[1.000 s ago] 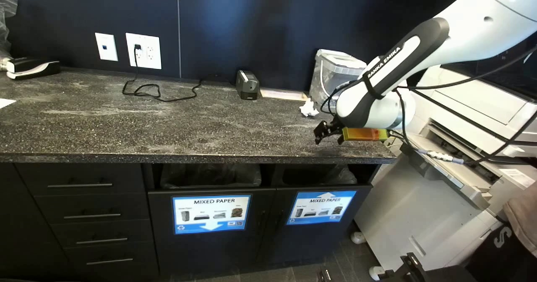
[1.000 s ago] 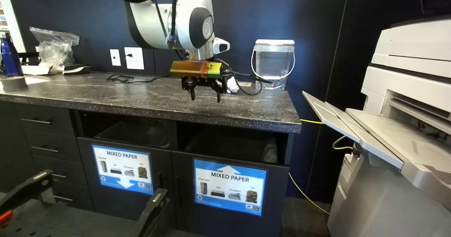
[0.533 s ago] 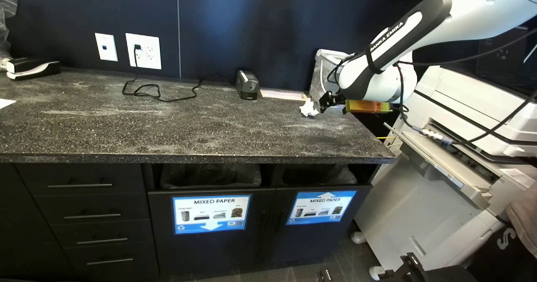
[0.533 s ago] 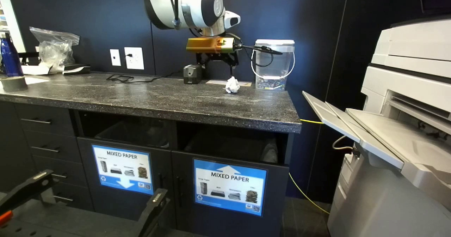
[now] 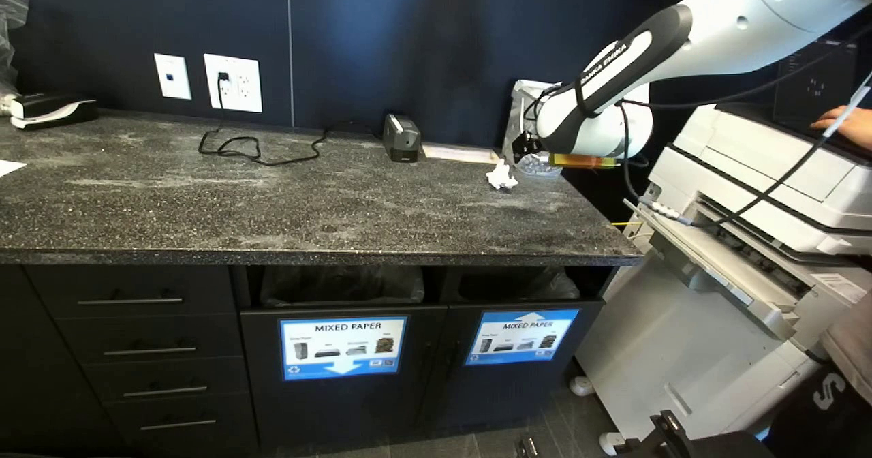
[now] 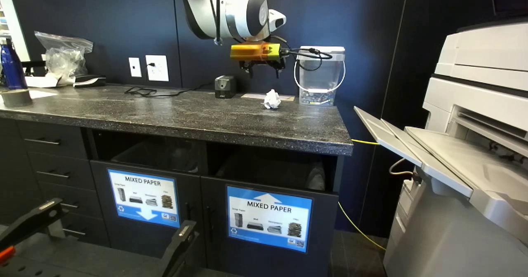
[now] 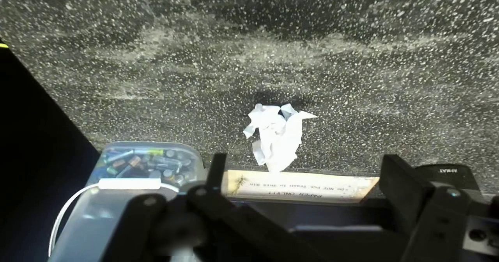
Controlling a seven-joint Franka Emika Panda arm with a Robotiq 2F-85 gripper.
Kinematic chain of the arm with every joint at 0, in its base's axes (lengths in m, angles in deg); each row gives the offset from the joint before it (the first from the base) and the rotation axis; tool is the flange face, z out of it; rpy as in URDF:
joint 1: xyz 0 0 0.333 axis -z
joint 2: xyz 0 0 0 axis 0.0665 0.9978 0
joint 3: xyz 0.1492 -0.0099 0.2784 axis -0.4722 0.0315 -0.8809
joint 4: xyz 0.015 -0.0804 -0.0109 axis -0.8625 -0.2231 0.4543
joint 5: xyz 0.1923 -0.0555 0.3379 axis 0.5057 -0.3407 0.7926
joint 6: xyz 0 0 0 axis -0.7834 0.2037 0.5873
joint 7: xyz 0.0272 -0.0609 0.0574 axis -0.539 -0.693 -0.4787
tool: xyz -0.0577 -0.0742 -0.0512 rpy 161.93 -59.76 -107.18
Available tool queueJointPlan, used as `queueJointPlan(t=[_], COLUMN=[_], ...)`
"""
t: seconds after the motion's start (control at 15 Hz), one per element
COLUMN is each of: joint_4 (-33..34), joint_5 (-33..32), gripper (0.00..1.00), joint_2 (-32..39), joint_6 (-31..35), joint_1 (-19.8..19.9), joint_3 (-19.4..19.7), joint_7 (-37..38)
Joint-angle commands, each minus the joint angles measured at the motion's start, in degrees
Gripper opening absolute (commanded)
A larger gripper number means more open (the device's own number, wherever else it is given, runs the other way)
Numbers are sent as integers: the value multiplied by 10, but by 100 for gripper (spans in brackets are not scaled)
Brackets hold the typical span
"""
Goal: Put the papers in the bin to the right
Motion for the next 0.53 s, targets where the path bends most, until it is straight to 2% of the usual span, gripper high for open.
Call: queueJointPlan(t=[0.0,0.47], joint_4=[93,236], joint_5=[12,6], gripper=[100,100], joint_2=[73,189], joint_6=[15,4], joint_1=[-7,3], joint_3=[1,-21], joint_7=[-16,-42])
